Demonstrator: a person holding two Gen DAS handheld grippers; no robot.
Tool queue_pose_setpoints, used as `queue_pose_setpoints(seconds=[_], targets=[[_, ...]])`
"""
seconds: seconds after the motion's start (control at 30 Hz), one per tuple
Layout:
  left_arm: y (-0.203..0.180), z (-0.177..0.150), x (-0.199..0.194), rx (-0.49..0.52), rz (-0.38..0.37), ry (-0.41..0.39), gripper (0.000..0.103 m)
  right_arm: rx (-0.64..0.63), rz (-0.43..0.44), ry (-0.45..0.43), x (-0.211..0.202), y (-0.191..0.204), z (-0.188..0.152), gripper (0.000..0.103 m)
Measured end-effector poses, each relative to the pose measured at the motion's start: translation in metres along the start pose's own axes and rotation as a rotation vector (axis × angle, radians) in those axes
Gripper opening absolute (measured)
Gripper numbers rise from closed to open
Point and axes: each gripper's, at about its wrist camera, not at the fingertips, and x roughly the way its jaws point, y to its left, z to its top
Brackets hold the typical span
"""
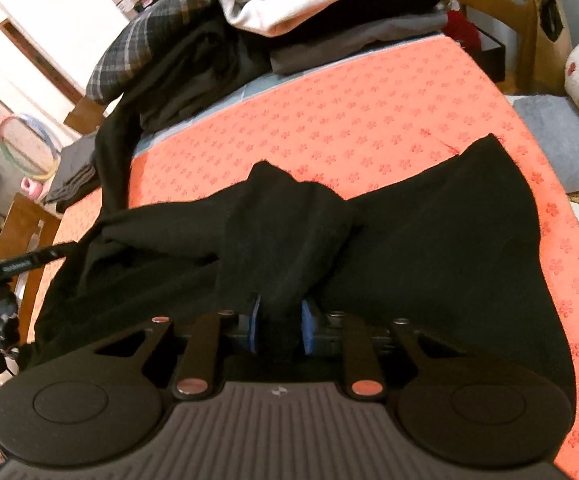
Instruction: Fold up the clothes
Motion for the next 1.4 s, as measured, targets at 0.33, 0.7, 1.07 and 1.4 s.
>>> queue_pose_setpoints(seconds=[0.33, 0.7, 1.07, 1.4], targets=[[-0.001, -0.002, -0.017, 0.047, 0.082, -0.148, 0.004, -0.065, -0.023, -0.013, -0.008, 0.016, 0.021, 0.008], [-0.015, -0.036, -0.08, 0.093, 0.111, -0.342, 0.005, -0.208, -0.082, -0.02, -0.092, 0.0, 0.083, 0.008], [-0.069, -0.106, -0.075, 0.314, 0.1, -0.221, 0.009, -0.099, -0.248, 0.164, -0.065, -0.073, 0.024, 0.008], [-0.053, -0.128, -0.084, 0.227, -0.029, -0.115, 0.043, -0.155, -0.383, 0.034, -0.082, -0.052, 0.006, 0.02]])
